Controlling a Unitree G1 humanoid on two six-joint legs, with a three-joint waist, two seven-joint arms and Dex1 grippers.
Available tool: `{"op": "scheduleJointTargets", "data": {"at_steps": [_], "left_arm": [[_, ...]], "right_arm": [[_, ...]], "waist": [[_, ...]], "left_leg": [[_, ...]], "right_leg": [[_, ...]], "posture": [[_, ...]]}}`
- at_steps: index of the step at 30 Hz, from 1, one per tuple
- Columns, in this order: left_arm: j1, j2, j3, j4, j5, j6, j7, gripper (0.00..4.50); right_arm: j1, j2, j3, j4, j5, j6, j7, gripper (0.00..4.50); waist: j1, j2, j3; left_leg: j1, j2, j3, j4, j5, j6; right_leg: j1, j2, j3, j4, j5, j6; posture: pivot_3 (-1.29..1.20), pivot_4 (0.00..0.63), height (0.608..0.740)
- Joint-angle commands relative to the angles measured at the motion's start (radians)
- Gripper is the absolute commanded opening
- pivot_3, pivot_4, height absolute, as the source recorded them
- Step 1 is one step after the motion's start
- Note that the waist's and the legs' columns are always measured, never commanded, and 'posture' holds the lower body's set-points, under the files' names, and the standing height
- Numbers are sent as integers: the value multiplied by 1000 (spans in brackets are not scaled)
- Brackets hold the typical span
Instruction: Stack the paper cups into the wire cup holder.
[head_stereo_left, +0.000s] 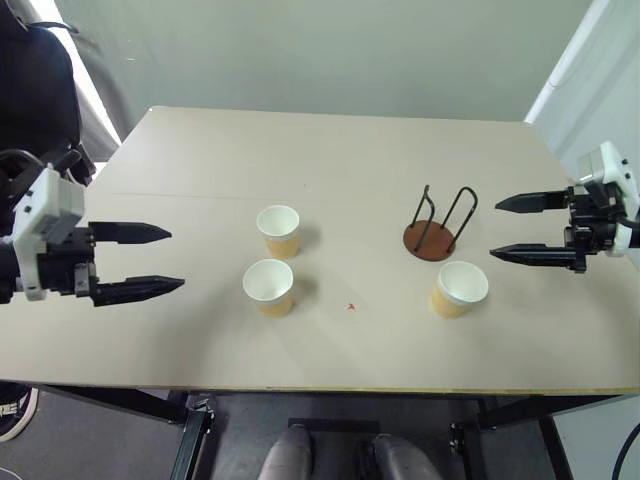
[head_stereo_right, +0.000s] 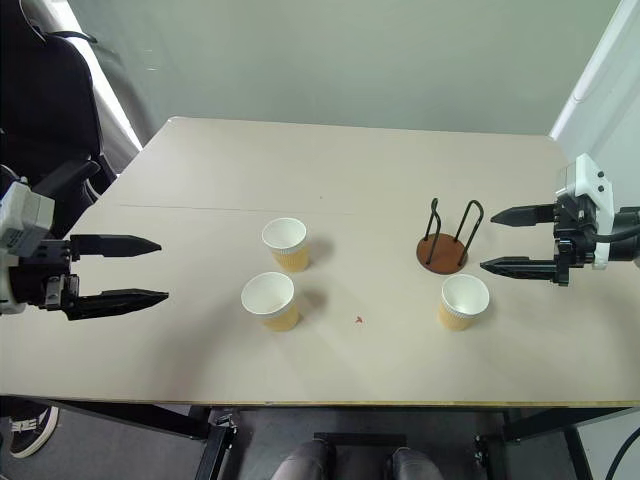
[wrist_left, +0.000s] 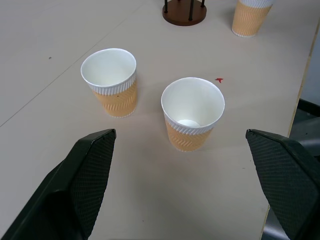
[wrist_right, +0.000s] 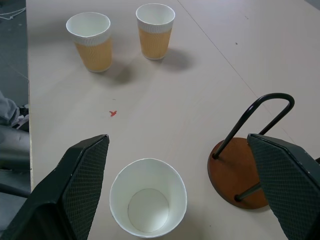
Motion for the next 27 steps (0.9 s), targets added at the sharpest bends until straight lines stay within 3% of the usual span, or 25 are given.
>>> {"op": "scheduleJointTargets", "data": {"at_steps": [1, 9, 15, 27], "left_arm": [[-17, 16, 10, -10, -5, -7, -2, 4459], [-22, 14, 5, -10, -5, -7, 0, 4459], [-25, 8, -4, -11, -3, -11, 6, 4459], [-8, -4, -3, -25, -4, -12, 18, 4459]], "right_arm": [[-1, -10, -32, -4, -3, -19, -5, 4500], [-8, 6, -33, -5, -13, -33, -33, 4500], [-125, 172, 41, -49, -82, 52, -291, 4500], [-223, 379, 118, -66, -185, 332, -651, 4500]], "waist": [[0, 0, 0], [0, 0, 0], [-9, 0, 0], [-2, 0, 0]], "left_leg": [[0, 0, 0, 0, 0, 0], [0, 0, 0, 0, 0, 0], [3, 1, 0, 0, 0, 1], [-1, 1, -1, -1, -1, 0]], "right_leg": [[0, 0, 0, 0, 0, 0], [0, 0, 0, 0, 0, 0], [1, 0, 0, 1, 1, -1], [-4, 0, 0, 0, 1, -1]], "posture": [[0, 150, 740], [0, 150, 740], [0, 150, 740], [0, 150, 740]]}}
